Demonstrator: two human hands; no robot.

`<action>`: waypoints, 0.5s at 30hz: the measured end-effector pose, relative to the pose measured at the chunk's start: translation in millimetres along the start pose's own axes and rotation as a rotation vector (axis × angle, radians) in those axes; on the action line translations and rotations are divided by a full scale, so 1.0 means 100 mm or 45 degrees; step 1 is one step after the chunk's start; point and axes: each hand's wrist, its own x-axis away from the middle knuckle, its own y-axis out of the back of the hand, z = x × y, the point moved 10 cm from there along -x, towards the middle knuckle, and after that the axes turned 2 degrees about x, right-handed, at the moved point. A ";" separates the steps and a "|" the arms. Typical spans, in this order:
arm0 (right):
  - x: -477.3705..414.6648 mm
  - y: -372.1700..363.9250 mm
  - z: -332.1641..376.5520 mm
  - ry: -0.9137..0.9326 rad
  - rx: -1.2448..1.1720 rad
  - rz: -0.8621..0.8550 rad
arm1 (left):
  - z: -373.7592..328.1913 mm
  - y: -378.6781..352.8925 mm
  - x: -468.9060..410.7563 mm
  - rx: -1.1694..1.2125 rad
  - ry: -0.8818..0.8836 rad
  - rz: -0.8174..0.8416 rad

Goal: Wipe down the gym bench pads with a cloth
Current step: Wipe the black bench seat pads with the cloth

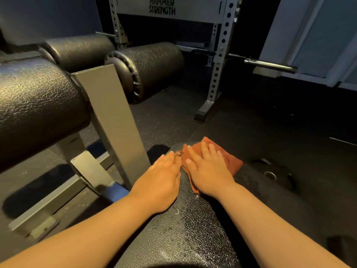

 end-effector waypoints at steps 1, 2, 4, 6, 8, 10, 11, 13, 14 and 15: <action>0.05 -0.01 0.11 0.081 -0.019 0.003 | 0.01 -0.01 0.00 0.003 0.002 0.002; 0.13 -0.01 0.16 0.174 -0.047 0.015 | 0.01 0.00 0.00 0.012 -0.007 -0.001; 0.33 0.02 0.14 0.382 -0.135 0.065 | 0.02 0.01 0.00 0.033 -0.009 -0.007; 0.43 0.03 -0.08 0.445 -0.096 0.056 | 0.02 0.00 0.00 0.022 0.020 0.011; 0.30 0.07 -0.40 0.212 -0.036 -0.043 | 0.02 0.01 0.01 -0.013 0.041 0.011; 0.11 0.07 -0.51 -0.113 -0.055 -0.089 | 0.01 0.01 0.01 -0.042 0.049 0.011; 0.05 0.06 -0.41 -0.189 -0.055 -0.083 | 0.00 0.02 0.01 -0.043 0.046 0.012; 0.01 0.05 -0.05 -0.103 -0.101 -0.100 | 0.00 0.03 0.01 -0.019 0.033 -0.003; 0.05 0.05 0.11 0.020 -0.151 -0.116 | 0.00 0.05 0.01 -0.002 0.031 -0.018; 0.14 0.06 0.21 0.147 -0.199 -0.109 | 0.00 0.05 0.01 0.007 0.023 -0.026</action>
